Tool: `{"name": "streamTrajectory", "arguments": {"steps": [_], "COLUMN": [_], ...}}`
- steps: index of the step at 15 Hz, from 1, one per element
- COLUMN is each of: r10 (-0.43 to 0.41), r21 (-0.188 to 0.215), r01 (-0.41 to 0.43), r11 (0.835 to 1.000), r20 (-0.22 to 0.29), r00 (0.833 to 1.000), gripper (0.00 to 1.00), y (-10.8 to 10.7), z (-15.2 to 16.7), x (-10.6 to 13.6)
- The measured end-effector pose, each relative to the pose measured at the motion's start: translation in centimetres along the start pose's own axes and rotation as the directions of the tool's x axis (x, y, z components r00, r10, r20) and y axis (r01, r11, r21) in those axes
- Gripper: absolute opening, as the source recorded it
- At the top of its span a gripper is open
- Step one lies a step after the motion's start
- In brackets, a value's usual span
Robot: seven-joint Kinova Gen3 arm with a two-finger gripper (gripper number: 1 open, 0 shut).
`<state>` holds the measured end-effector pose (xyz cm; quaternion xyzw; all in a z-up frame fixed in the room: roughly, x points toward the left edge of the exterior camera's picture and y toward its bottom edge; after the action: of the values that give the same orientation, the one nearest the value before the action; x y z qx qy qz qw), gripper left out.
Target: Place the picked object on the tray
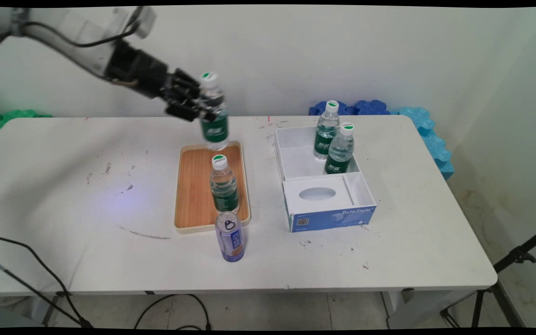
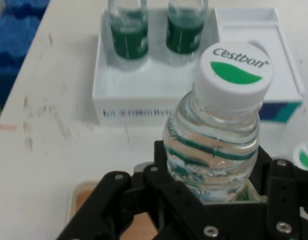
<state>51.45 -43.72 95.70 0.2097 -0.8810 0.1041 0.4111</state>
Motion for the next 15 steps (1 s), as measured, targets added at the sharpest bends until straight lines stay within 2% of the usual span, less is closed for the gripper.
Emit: {"name": "streamTrajectory", "arguments": {"steps": [3,6,11,15], "r10": [-0.008,-0.022,-0.020,-0.006], "r21": [-0.008,-0.038,-0.091,-0.092], "r01": [0.008,0.022,0.021,0.009], "r11": [1.000,0.999,0.996,0.996], "r20": [0.016,0.014,0.022,0.034], "r00": [1.000,1.000,1.000,0.999], "gripper": [0.00,0.00,0.00,0.00], "y": [0.9,2.3,5.0,6.2], "z": [-2.4,-3.2,-2.4,-1.0], "x": [-3.1,-5.3,-8.3,-10.3]}}
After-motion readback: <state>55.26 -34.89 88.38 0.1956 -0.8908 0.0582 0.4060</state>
